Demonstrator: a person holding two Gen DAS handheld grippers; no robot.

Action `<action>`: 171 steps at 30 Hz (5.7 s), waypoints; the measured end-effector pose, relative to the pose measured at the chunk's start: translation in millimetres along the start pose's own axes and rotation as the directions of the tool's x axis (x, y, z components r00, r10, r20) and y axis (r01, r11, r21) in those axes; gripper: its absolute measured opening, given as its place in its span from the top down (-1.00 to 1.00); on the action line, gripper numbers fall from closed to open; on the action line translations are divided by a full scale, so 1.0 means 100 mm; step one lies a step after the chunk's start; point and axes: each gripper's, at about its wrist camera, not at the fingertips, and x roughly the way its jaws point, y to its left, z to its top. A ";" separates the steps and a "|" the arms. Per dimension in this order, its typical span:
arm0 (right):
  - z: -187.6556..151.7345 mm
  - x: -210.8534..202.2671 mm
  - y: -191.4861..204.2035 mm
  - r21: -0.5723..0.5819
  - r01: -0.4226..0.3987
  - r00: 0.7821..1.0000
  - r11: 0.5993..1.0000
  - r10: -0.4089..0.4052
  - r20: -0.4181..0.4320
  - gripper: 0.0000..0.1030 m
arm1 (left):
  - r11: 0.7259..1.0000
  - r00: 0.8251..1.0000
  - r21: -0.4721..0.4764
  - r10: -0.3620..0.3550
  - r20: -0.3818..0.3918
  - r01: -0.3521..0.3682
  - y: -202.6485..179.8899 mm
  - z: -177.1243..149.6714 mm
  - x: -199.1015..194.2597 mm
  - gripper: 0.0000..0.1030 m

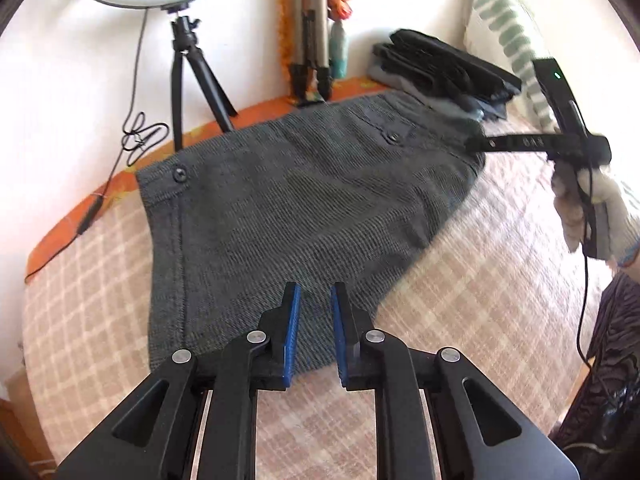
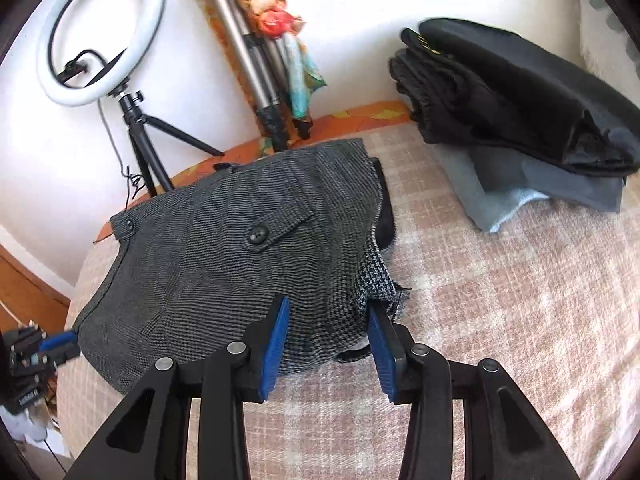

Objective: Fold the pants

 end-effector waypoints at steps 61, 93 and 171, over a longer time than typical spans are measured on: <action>0.04 0.27 -0.38 0.207 -0.056 0.998 0.977 0.049 0.041 0.32 | 0.991 0.991 -0.014 0.134 -0.014 -0.134 0.22 0.54 0.61 0.52; -0.02 0.38 -0.39 0.302 -0.112 0.994 0.947 0.103 0.047 -0.17 | 0.993 0.994 0.049 0.108 0.014 -0.109 -0.25 0.22 0.67 0.27; -0.31 0.63 3.35 -0.588 -0.381 0.920 0.714 0.354 -0.166 -0.30 | 0.863 0.921 -0.428 0.359 0.151 -0.266 1.15 -0.98 -0.82 0.28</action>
